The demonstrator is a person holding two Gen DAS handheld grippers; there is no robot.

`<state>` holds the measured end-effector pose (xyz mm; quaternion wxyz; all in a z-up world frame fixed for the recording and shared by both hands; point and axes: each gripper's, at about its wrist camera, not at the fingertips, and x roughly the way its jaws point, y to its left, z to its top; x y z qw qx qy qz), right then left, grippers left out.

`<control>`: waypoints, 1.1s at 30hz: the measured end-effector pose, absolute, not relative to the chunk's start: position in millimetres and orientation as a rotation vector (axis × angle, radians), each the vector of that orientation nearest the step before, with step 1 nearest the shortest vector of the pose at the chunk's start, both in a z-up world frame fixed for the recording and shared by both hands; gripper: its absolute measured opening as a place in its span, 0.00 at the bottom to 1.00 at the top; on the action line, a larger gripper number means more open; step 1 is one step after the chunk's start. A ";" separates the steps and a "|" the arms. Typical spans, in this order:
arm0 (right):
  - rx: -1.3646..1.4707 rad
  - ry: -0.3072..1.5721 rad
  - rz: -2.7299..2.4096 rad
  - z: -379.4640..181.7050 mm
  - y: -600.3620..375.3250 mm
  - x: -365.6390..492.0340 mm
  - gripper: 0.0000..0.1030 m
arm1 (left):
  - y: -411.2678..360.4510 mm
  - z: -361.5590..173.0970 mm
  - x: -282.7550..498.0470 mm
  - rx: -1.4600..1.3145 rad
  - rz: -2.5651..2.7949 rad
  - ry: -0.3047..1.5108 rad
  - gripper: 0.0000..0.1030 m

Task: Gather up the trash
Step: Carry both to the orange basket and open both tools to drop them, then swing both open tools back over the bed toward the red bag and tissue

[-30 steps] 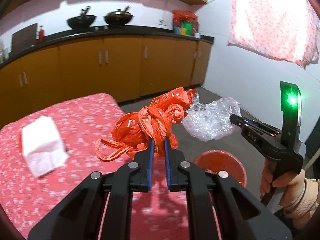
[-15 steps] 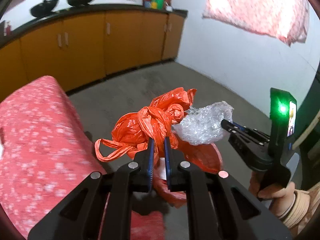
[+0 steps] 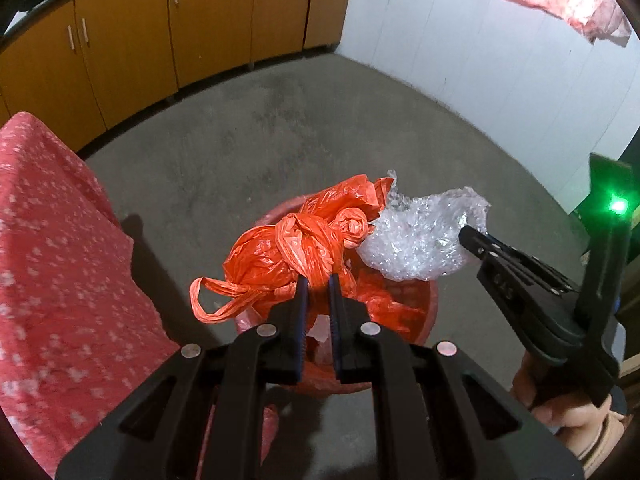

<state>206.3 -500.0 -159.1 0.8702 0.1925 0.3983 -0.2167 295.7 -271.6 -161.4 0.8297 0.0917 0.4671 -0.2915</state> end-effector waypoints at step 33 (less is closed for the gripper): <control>0.208 0.689 -0.220 -67.8 -425.2 235.7 0.38 | -173.9 -64.1 294.2 -0.018 -0.441 0.792 0.33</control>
